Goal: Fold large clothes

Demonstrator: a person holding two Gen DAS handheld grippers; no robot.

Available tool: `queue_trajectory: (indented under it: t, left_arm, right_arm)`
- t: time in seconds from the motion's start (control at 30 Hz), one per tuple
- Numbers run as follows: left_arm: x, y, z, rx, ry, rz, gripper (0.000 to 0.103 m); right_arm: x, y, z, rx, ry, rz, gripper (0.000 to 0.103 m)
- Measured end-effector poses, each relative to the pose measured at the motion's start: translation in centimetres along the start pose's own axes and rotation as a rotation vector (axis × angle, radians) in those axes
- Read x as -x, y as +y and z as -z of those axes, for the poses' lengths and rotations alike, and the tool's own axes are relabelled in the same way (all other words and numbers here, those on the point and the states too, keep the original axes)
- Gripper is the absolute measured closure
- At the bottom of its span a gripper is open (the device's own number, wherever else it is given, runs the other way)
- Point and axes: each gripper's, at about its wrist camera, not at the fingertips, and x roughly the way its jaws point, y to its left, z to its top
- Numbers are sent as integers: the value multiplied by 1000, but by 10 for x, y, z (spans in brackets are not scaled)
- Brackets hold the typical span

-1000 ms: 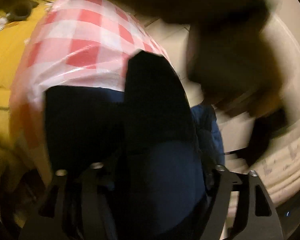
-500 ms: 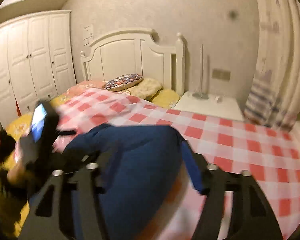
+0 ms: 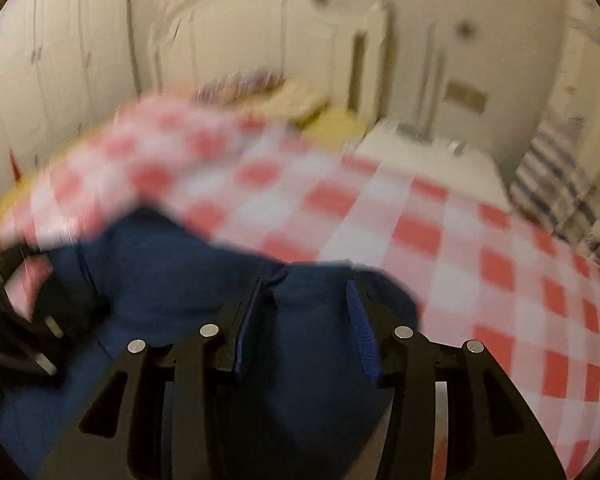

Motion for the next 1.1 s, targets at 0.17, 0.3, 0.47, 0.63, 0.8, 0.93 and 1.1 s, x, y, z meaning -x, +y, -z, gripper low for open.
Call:
queue_trajectory:
  t: [0.17, 0.3, 0.47, 0.63, 0.8, 0.93, 1.1]
  left_arm:
    - [2, 4, 1, 29, -13, 0, 2]
    - [8, 4, 3, 34, -42, -32, 2]
    - [13, 3, 3, 31, -63, -51, 2]
    - [9, 12, 3, 68, -35, -64, 2]
    - [26, 28, 7, 133, -18, -33, 2]
    - [83, 33, 28, 154, -110, 1, 2]
    - [107, -1, 71, -17, -76, -15, 2]
  right_arm:
    - [-50, -2, 33, 30, 153, -15, 56]
    - [-37, 16, 5, 106, 192, 101, 57]
    - [-21, 71, -18, 293, 85, 29, 57]
    - [-77, 70, -5, 267, 287, -34, 53]
    - [-14, 45, -5, 81, 191, -78, 37]
    - [78, 45, 28, 110, 4, -147, 8]
    - [127, 62, 73, 163, -14, -186, 7]
